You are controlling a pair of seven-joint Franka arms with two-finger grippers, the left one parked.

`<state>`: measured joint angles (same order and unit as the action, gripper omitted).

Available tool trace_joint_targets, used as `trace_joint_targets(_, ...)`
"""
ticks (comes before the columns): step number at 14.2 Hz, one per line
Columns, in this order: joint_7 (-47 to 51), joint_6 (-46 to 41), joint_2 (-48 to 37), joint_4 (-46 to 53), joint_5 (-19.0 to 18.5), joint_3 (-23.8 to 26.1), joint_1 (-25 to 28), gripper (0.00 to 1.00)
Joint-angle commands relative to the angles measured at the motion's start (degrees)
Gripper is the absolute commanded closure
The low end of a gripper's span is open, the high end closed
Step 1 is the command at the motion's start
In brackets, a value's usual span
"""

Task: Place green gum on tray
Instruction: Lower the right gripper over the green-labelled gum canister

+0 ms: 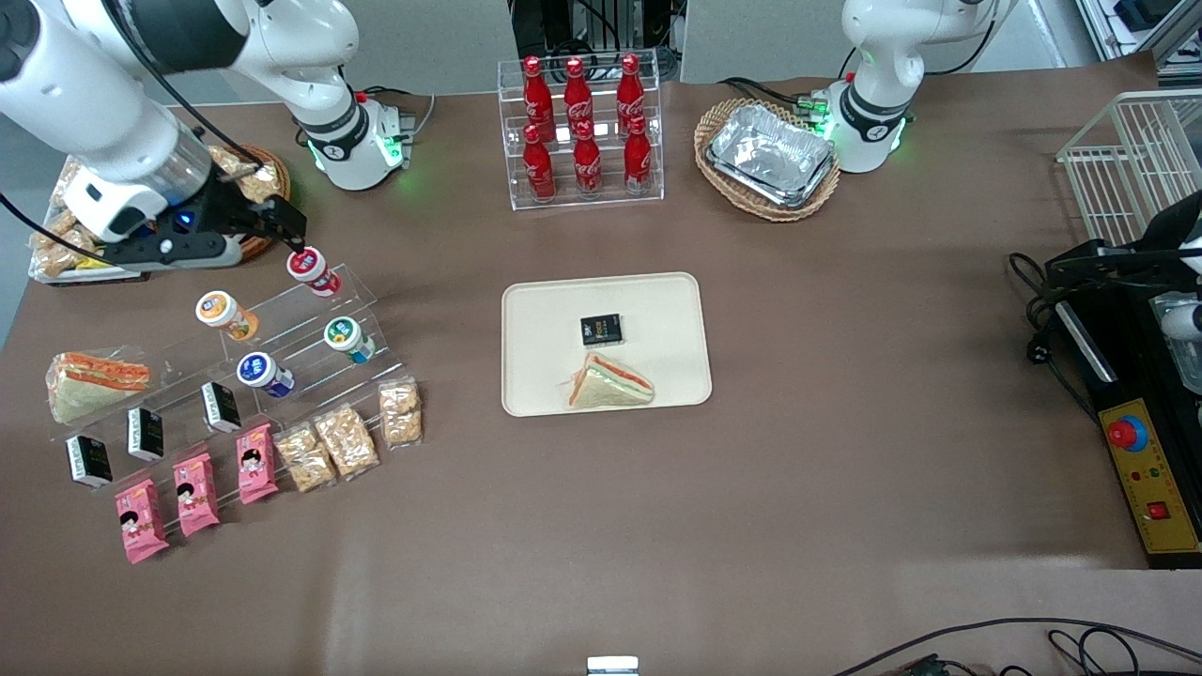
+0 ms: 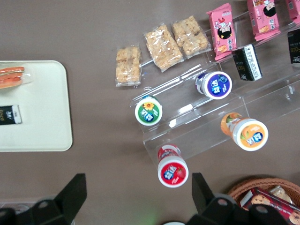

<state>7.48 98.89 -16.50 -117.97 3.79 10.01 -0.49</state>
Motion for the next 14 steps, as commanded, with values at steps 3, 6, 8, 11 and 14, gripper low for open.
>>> trace_joint_targets(3,0.17,13.93,0.94,-11.99,1.13,1.06,-0.13,0.0)
trace_joint_targets(6,0.26,22.8,2.69,-17.62,1.13,3.08,0.31,0.0)
trace_joint_targets(8,0.26,27.21,3.93,-19.83,1.13,3.17,0.31,0.0)
trace_joint_targets(11,0.26,32.22,5.34,-22.9,1.13,3.17,0.23,0.0)
trace_joint_targets(14,0.26,36.45,7.18,-24.75,1.13,3.08,0.22,0.0)
